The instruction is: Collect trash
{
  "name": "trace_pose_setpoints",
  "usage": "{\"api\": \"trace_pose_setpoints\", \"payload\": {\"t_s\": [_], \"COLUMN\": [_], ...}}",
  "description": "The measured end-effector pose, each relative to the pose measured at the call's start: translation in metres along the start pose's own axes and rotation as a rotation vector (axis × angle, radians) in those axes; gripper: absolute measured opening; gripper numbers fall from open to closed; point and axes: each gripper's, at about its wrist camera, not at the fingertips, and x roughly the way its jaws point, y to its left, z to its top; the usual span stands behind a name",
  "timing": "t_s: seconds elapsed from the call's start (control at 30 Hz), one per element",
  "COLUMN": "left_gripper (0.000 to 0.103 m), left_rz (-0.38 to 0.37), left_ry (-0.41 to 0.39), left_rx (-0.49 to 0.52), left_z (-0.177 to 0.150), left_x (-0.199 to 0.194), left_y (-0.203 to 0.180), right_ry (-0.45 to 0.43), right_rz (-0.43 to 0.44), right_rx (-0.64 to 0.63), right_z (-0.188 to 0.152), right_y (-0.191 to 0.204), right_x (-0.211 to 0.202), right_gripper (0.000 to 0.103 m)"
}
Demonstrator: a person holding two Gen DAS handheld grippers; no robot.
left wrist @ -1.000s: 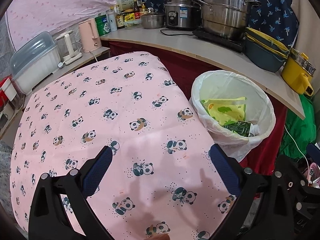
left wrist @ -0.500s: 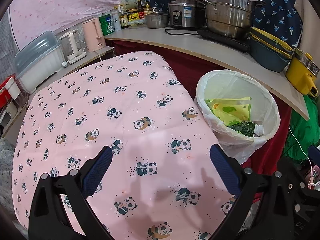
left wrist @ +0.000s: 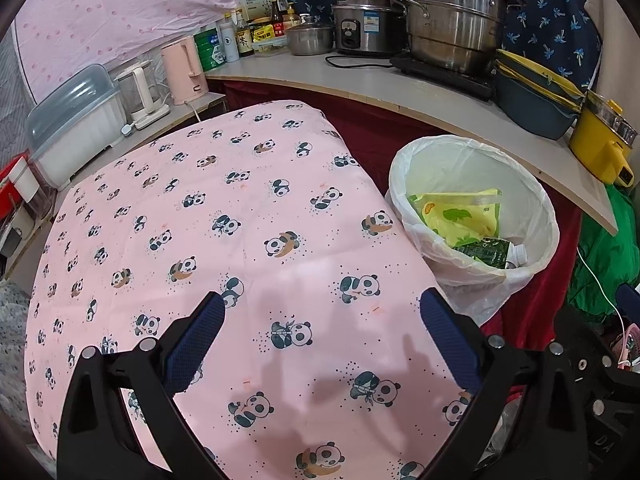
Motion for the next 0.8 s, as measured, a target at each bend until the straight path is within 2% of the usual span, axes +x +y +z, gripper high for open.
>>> {"api": "trace_pose_setpoints", "payload": {"t_s": [0.8], "left_gripper": [0.094], "left_rz": [-0.025], "left_ry": [0.017], "left_rx": [0.048], "left_z": [-0.007], "left_x": [0.002], "left_y": [-0.011], "right_ry": [0.002], "right_rz": [-0.005], "right_rx": [0.008], "right_z": [-0.002], "right_y": [-0.004], "right_x": [0.001], "right_gripper": [0.097]}}
